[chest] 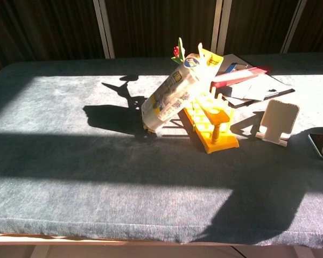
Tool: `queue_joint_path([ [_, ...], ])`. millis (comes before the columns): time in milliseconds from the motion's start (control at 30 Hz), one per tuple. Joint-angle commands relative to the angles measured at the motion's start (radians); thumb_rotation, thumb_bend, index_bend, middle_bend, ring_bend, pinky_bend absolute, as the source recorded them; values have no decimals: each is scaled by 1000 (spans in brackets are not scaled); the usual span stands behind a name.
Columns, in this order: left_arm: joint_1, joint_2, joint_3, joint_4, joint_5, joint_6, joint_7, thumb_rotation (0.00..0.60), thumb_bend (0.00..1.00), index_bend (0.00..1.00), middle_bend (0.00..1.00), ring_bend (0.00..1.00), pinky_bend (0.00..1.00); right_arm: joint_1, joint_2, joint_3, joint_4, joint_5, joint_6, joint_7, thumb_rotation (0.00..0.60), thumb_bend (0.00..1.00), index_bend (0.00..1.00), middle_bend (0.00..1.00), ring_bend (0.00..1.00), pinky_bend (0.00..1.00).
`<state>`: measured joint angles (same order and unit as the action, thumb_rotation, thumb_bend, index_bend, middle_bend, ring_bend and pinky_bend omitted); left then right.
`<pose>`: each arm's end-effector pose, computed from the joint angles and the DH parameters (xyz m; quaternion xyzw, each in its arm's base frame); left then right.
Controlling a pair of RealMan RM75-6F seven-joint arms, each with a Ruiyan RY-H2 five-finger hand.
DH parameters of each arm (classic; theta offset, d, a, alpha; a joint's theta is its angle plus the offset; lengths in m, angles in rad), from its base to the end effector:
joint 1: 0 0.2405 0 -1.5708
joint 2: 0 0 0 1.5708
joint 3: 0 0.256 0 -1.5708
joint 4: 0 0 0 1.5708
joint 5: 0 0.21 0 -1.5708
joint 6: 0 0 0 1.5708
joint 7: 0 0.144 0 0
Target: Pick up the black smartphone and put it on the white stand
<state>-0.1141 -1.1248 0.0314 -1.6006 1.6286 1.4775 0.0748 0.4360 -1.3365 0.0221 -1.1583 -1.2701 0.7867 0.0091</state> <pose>-0.2981 0.1711 0.1393 -0.6682 -0.3490 -0.3693 0.5434 -0.3737 -0.2882 0.0716 0.7024 -0.4668 0.1662 0.5110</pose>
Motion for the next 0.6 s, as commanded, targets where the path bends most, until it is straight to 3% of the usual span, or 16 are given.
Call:
queue_joint_path([
  [33, 0, 0, 1, 0, 2, 1, 0, 600, 371, 0, 19, 10, 64, -4, 1, 0, -6, 3, 10, -18, 600, 370, 730, 500, 266, 128],
  [600, 0, 1, 5, 2, 11, 2, -6, 600, 371, 0, 19, 10, 64, -17, -5, -8, -24, 13, 41, -87, 600, 370, 899, 638, 394, 176],
])
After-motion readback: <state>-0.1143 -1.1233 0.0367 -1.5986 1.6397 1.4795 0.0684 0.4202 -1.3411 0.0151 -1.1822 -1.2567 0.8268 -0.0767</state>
